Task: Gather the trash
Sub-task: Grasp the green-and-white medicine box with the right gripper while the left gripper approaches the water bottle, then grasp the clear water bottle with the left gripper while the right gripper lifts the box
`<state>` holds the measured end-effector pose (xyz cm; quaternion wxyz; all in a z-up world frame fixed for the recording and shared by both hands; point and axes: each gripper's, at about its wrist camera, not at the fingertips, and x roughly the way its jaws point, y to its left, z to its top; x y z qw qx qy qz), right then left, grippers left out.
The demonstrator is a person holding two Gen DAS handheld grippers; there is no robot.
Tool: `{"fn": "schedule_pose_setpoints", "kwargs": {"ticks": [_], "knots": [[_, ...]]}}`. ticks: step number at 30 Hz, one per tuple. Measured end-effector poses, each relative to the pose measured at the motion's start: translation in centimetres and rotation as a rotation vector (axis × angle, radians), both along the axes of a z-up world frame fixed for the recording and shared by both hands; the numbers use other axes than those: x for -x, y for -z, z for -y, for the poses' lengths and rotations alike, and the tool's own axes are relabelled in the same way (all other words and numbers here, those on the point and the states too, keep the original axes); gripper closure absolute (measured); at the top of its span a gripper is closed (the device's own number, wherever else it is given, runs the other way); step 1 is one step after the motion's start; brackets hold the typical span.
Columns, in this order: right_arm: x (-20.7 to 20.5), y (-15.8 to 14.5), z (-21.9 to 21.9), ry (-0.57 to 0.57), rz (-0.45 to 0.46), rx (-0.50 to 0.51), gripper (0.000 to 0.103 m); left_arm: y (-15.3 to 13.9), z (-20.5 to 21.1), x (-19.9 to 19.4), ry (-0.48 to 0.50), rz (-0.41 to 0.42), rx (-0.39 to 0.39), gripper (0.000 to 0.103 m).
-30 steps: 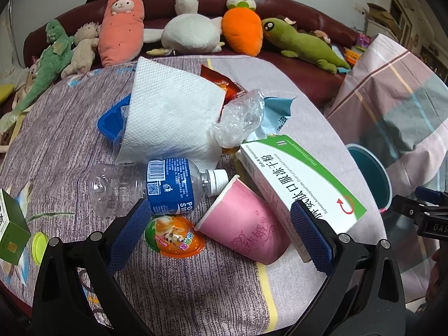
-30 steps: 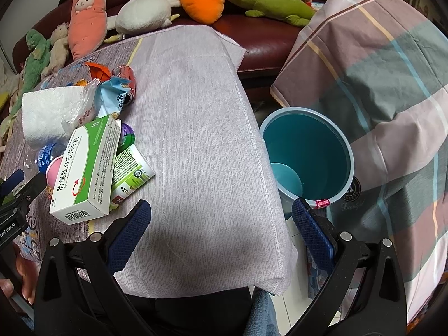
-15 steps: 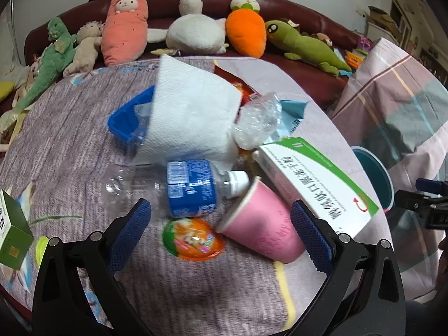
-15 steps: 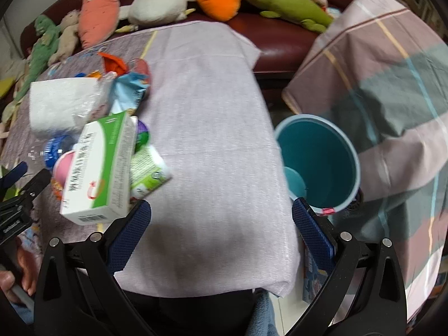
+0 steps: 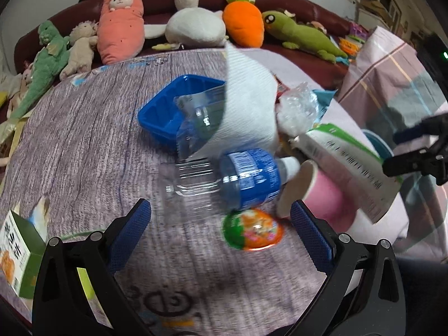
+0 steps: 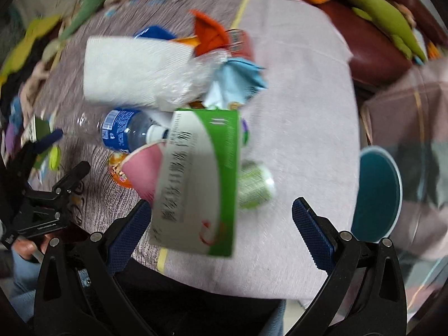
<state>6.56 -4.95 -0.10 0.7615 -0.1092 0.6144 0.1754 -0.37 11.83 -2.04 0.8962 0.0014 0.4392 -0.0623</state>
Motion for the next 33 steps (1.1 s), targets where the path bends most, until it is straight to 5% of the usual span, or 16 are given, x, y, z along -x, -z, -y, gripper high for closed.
{"fn": "schedule_pose_setpoints", "kwargs": {"ticks": [7, 14, 22, 29, 33], "knots": [[-2.3, 2.5, -2.3, -0.009, -0.090, 0.039, 0.007, 0.0, -1.4, -1.2, 0.088, -0.032, -0.032, 0.003], [-3.8, 5.0, -2.9, 0.004, -0.186, 0.030, 0.027, 0.5, -1.7, -2.2, 0.155, -0.053, -0.061, 0.003], [-4.1, 5.2, -3.8, -0.014, -0.161, 0.015, 0.031, 0.4, -1.0, -3.1, 0.268, -0.028, -0.121, 0.004], [-4.3, 3.2, -2.5, 0.046, -0.148, -0.075, 0.031, -0.4, 0.3, -4.2, 0.487, -0.025, -0.182, 0.037], [-4.2, 2.6, -1.0, 0.076, -0.153, -0.111, 0.031, 0.4, 0.9, -4.7, 0.616, -0.072, -0.208, 0.037]]}}
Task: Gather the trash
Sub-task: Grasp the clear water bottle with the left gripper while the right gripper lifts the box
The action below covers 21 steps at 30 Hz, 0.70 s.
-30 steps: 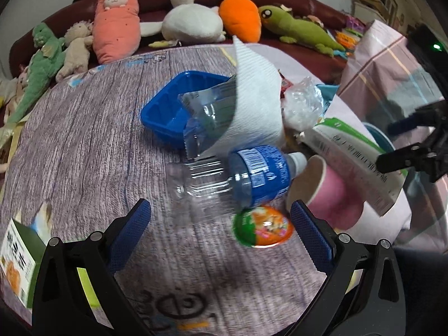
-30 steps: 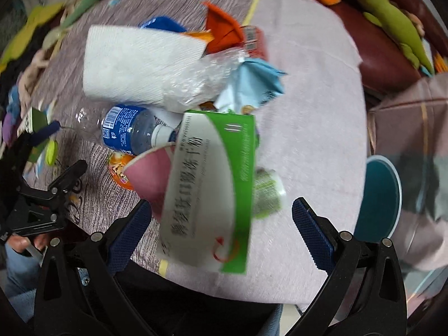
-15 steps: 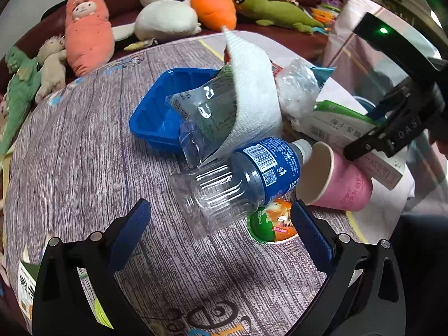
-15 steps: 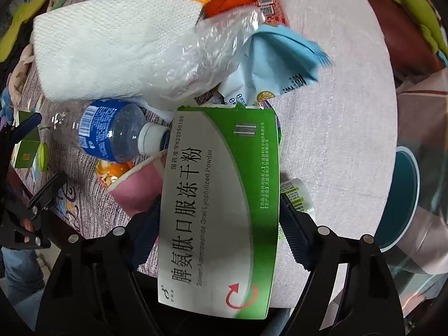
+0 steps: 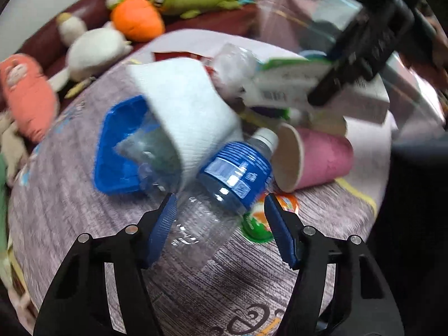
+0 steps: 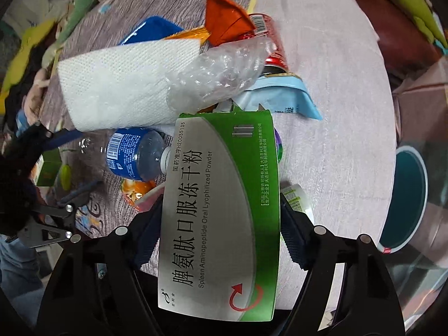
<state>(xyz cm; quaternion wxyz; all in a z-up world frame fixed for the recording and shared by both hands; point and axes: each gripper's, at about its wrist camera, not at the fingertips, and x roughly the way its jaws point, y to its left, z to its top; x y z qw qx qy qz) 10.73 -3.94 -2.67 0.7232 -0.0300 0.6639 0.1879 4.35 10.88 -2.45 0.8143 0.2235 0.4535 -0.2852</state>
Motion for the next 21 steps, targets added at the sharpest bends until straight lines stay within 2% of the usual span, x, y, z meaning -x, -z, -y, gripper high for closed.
{"fn": "schedule_pose_setpoints", "kwargs": {"ticks": [5, 8, 11, 14, 17, 21], "knots": [[0.4, -0.6, 0.7, 0.029, -0.008, -0.023, 0.031, 1.3, 0.5, -1.6, 0.043, -0.030, -0.032, 0.035], [0.5, -0.3, 0.9, 0.034, -0.027, -0.033, 0.031, 1.5, 0.1, -3.3, 0.048, -0.080, -0.001, 0.027], [0.3, -0.1, 0.9, 0.030, -0.041, -0.042, 0.030, 3.0, -0.2, -4.7, 0.064, -0.144, -0.029, 0.025], [0.2, -0.1, 0.7, 0.028, -0.041, -0.047, 0.030, 4.6, 0.1, -5.2, 0.072, -0.190, -0.041, 0.020], [0.0, 0.0, 0.7, 0.031, -0.040, -0.053, 0.030, 5.5, 0.7, -5.2, 0.069, -0.189, -0.063, 0.022], [0.0, 0.0, 1.2, 0.041, -0.041, -0.067, 0.030, 5.6, 0.0, -4.7, 0.040, -0.209, 0.007, 0.026]]}}
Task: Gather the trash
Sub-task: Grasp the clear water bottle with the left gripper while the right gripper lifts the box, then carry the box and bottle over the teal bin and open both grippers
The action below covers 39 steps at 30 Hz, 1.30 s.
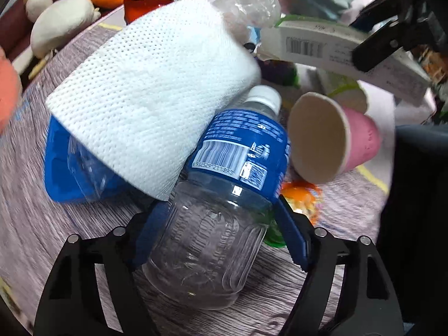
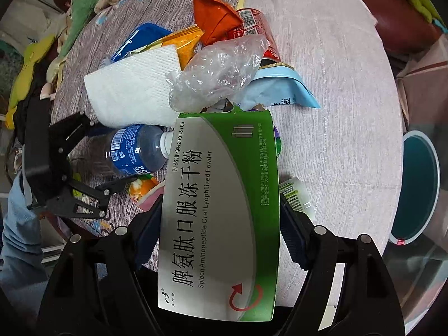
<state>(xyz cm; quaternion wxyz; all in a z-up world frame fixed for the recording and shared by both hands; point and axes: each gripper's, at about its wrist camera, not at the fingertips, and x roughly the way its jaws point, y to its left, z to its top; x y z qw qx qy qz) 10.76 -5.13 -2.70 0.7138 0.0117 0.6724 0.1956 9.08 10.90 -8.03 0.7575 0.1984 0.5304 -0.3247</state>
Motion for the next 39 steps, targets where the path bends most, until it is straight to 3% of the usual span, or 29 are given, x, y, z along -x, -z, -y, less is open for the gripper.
{"fn": "schedule_pose_setpoints", "kwargs": {"ticks": [6, 12, 19, 24, 31, 35, 39], "knots": [[-0.2, 0.1, 0.4, 0.010, -0.001, -0.023, 0.030, 0.1, -0.7, -0.9, -0.054, -0.051, 0.041, 0.025], [0.2, -0.2, 0.9, 0.018, -0.017, -0.048, 0.030, 0.8, -1.4, -0.4, -0.146, -0.033, 0.068, 0.029], [0.7, -1.2, 1.8, 0.014, 0.012, -0.076, 0.030, -1.4, -5.2, 3.0, -0.279, -0.010, 0.120, 0.033], [1.6, -2.5, 2.8, 0.012, 0.048, -0.113, 0.030, -4.5, -6.3, 6.0, -0.377, 0.051, 0.175, 0.034], [2.8, -5.1, 7.6, 0.090, 0.126, -0.160, 0.031, -9.6, -2.4, 5.7, -0.478, 0.105, 0.271, 0.034], [2.8, -6.3, 14.1, 0.223, 0.198, -0.145, 0.031, -11.2, 2.8, 5.3, -0.414, 0.109, 0.311, 0.034], [2.4, -5.1, 21.8, 0.385, 0.228, -0.070, 0.030, -11.4, 9.2, 3.5, -0.323, 0.083, 0.380, 0.034]]}}
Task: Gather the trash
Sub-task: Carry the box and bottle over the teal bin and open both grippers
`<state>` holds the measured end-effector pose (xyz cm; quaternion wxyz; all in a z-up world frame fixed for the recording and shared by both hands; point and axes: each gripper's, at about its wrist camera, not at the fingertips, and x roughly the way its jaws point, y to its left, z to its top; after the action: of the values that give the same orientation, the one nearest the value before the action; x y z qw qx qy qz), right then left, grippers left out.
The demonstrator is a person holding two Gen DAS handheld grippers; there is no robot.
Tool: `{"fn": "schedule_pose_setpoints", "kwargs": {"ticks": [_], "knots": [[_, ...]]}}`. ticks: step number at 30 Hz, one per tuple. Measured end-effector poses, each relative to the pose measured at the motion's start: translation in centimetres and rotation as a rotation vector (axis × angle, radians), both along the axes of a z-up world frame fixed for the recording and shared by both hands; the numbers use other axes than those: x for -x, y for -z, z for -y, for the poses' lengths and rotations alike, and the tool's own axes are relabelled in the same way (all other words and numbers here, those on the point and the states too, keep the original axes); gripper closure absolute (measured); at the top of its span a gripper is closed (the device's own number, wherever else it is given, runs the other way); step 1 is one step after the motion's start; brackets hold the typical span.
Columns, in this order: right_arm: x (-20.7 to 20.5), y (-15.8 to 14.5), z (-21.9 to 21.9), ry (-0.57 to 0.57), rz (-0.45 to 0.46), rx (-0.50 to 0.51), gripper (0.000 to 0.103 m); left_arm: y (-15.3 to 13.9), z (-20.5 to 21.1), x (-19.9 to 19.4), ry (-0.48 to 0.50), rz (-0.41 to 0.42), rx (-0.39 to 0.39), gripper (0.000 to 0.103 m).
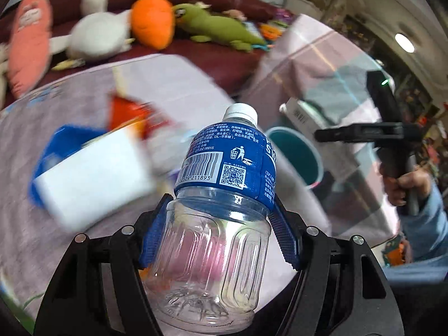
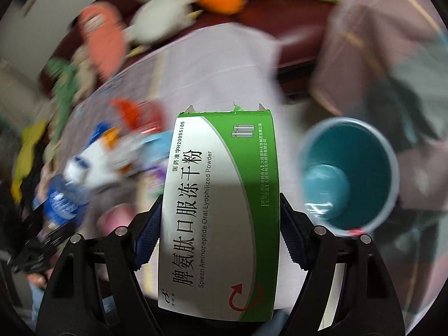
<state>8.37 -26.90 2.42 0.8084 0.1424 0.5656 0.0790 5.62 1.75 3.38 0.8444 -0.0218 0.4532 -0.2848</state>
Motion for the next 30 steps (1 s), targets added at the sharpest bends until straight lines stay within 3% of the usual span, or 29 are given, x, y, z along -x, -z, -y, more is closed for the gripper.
{"fn": "schedule_pose_setpoints", "kwargs": {"ticks": [5, 11, 20, 30], "knots": [[-0.6, 4.4, 8.6, 0.166, -0.050, 0.040, 0.030, 1.4, 8.2, -2.6, 0.091, -0.037, 0.032, 0.034], [-1.9, 11.0, 15.3, 0.242, -0.124, 0.014, 0.030, 5.4, 17.5, -7.2, 0.166, -0.130, -0.010, 0.034], [-3.6, 18.8, 16.9, 0.196, -0.235, -0.034, 0.030, 9.5, 24.6, -10.5, 0.203, -0.193, -0.119, 0.034], [-3.2, 20.3, 17.6, 0.177, -0.253, -0.113, 0.024, 11.7, 28.6, -12.2, 0.235, -0.232, -0.152, 0.034]]}}
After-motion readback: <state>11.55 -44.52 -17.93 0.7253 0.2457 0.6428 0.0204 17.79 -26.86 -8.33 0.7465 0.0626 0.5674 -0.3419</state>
